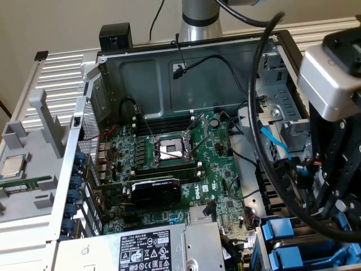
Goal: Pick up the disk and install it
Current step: 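Insert the first disk wire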
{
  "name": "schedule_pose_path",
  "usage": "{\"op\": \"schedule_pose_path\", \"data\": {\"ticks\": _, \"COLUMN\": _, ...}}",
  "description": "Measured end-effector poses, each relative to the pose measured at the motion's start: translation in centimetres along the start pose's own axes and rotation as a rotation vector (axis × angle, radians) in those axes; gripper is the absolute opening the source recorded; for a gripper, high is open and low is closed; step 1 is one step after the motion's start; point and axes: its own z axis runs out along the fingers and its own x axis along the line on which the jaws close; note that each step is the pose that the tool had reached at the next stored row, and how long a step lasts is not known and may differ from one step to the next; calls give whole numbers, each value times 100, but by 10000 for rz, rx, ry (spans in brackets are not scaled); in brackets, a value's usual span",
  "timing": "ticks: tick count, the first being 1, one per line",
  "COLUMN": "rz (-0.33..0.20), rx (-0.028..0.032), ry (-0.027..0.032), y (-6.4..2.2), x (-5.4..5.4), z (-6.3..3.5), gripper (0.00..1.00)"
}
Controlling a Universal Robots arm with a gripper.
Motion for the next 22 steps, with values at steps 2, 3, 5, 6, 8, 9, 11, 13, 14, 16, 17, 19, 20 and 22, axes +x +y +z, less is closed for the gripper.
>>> {"op": "schedule_pose_path", "data": {"ticks": 2, "rz": 14, "rx": -73, "ry": 349, "y": -6, "x": -26, "z": 0, "gripper": 17}}
{"op": "schedule_pose_path", "data": {"ticks": 3, "rz": 21, "rx": -111, "ry": 528, "y": -9, "x": -40, "z": -1, "gripper": 17}}
{"op": "schedule_pose_path", "data": {"ticks": 5, "rz": 34, "rx": -186, "ry": 884, "y": -16, "x": -74, "z": -2, "gripper": 17}}
{"op": "schedule_pose_path", "data": {"ticks": 6, "rz": 41, "rx": -219, "ry": 1038, "y": -20, "x": -94, "z": -5, "gripper": 17}}
{"op": "schedule_pose_path", "data": {"ticks": 8, "rz": 45, "rx": -245, "ry": 1159, "y": -28, "x": -131, "z": -12, "gripper": 17}}
{"op": "schedule_pose_path", "data": {"ticks": 9, "rz": 46, "rx": -251, "ry": 1186, "y": -32, "x": -150, "z": -16, "gripper": 17}}
{"op": "schedule_pose_path", "data": {"ticks": 11, "rz": 48, "rx": -254, "ry": 1204, "y": -37, "x": -179, "z": -21, "gripper": 17}}
{"op": "schedule_pose_path", "data": {"ticks": 13, "rz": 49, "rx": -258, "ry": 1222, "y": -42, "x": -200, "z": -24, "gripper": 17}}
{"op": "schedule_pose_path", "data": {"ticks": 14, "rz": 51, "rx": -260, "ry": 1231, "y": -43, "x": -209, "z": -25, "gripper": 17}}
{"op": "schedule_pose_path", "data": {"ticks": 16, "rz": 67, "rx": -261, "ry": 1235, "y": -46, "x": -221, "z": -27, "gripper": 17}}
{"op": "schedule_pose_path", "data": {"ticks": 17, "rz": 82, "rx": -263, "ry": 1235, "y": -47, "x": -225, "z": -27, "gripper": 17}}
{"op": "schedule_pose_path", "data": {"ticks": 19, "rz": 114, "rx": -268, "ry": 1234, "y": -48, "x": -232, "z": -28, "gripper": 17}}
{"op": "schedule_pose_path", "data": {"ticks": 20, "rz": 128, "rx": -270, "ry": 1234, "y": -49, "x": -235, "z": -28, "gripper": 17}}
{"op": "schedule_pose_path", "data": {"ticks": 22, "rz": 155, "rx": -273, "ry": 1234, "y": -50, "x": -244, "z": -27, "gripper": 17}}
